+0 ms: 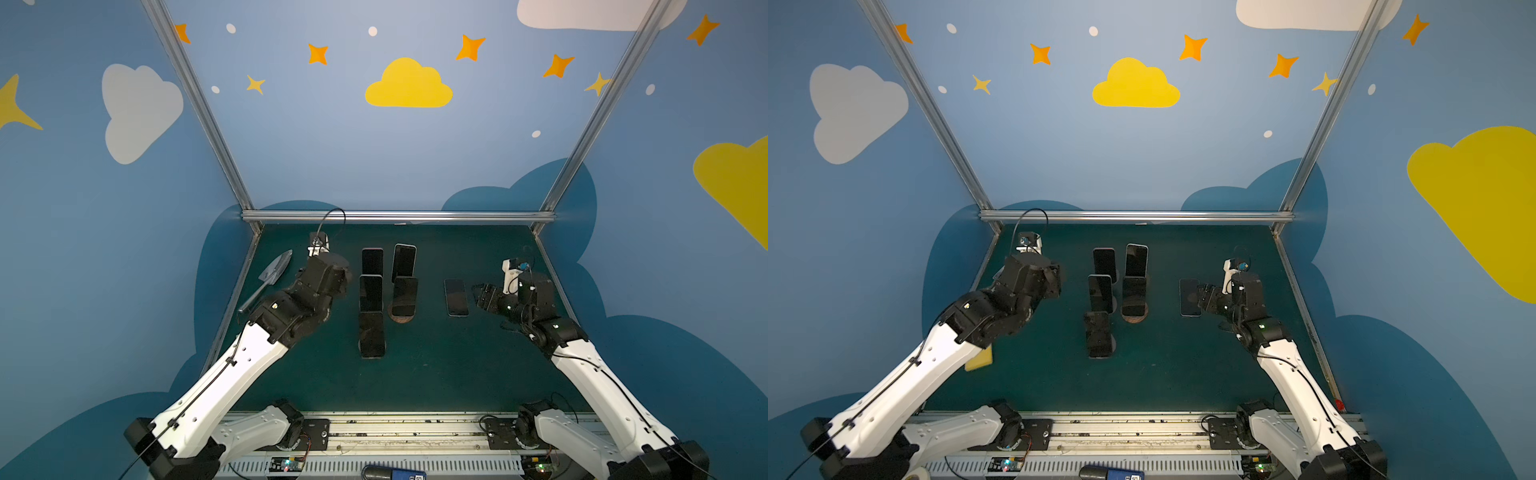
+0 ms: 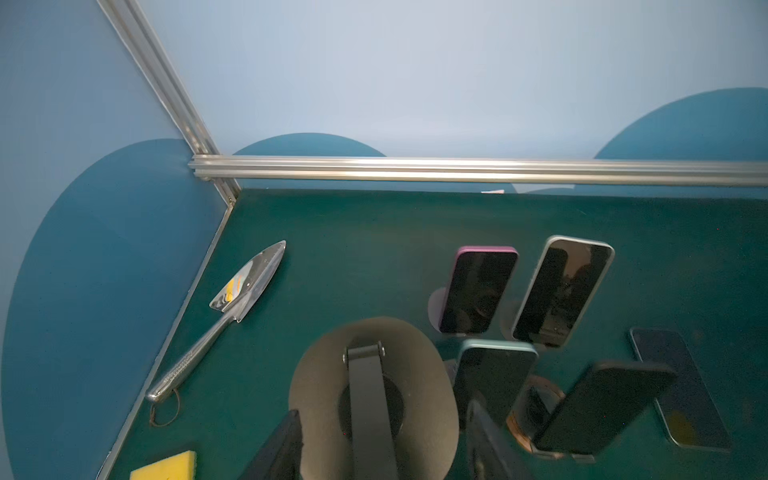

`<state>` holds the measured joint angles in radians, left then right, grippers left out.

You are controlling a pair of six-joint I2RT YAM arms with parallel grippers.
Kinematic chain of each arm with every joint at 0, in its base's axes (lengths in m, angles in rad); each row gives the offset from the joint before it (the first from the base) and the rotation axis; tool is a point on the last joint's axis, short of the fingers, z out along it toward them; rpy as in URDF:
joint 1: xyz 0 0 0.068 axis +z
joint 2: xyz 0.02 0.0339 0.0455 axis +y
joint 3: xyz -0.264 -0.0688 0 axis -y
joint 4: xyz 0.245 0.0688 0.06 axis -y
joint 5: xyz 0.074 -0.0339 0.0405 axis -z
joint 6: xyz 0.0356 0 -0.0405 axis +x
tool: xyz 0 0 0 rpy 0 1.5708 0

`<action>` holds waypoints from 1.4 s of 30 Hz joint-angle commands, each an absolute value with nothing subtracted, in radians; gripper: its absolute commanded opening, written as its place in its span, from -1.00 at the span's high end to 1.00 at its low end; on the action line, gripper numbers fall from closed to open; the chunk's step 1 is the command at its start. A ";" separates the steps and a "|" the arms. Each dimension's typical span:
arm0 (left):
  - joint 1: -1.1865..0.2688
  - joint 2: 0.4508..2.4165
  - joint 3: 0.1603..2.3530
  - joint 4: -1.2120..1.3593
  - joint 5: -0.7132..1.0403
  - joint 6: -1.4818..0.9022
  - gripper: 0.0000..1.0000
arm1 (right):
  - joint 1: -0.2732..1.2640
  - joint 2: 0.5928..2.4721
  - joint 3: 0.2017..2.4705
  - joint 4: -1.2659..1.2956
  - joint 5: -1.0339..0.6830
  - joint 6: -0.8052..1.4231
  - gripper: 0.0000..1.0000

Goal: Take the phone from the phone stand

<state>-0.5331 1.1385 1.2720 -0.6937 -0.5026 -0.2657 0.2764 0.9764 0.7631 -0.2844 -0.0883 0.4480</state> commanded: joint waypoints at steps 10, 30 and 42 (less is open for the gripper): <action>-0.217 1.552 1.329 -0.297 -0.212 -0.111 0.13 | 0.272 1.055 0.776 -0.180 -0.126 0.494 -0.58; -0.138 2.056 1.512 -0.172 -0.200 -0.112 0.14 | 0.271 1.068 0.787 -0.197 -0.147 0.502 -0.61; -0.138 2.107 1.601 -0.279 -0.175 -0.126 -0.48 | 0.271 1.012 0.805 -0.227 -0.175 0.478 -0.66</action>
